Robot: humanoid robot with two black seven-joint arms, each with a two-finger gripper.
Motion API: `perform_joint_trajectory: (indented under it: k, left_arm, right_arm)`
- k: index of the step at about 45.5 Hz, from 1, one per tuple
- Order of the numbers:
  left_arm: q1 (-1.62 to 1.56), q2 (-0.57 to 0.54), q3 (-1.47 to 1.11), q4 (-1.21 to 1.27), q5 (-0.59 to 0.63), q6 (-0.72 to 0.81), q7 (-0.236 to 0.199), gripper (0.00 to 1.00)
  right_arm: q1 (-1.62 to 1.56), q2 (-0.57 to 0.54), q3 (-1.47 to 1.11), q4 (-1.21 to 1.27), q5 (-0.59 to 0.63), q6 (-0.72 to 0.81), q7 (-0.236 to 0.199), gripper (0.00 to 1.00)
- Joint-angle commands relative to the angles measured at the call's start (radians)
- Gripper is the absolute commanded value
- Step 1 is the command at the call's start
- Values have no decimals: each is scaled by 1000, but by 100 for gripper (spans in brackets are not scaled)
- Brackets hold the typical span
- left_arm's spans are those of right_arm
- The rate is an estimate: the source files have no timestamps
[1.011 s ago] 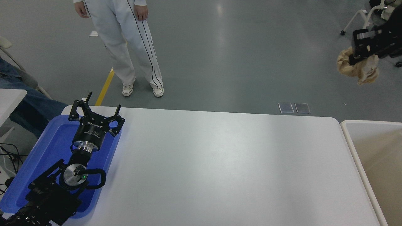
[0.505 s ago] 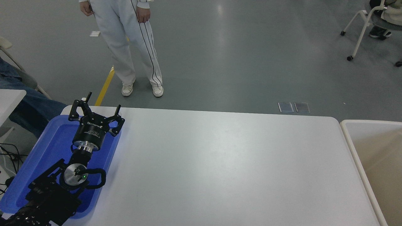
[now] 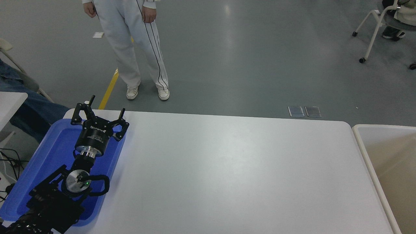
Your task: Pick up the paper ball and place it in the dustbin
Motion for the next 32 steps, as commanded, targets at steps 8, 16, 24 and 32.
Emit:
perform_joint_trajectory:
  k: [8, 16, 24, 32]
  left_arm:
    - [0, 0, 0, -1, 0, 0, 0, 100]
    - [0, 0, -2, 1, 0, 0, 0, 100]
    - [0, 0, 0, -1, 0, -2, 0, 100]
    - [0, 0, -2, 1, 0, -2, 0, 100]
  right_arm:
    - [-221, -34, 115, -126, 0, 0, 0, 0]
    - [-301, -51, 184, -214, 0, 0, 0, 0]
    - [-608, -57, 402, -336, 13, 0, 0, 0]
    - [-787, -55, 545, -398, 16, -27, 0, 0]
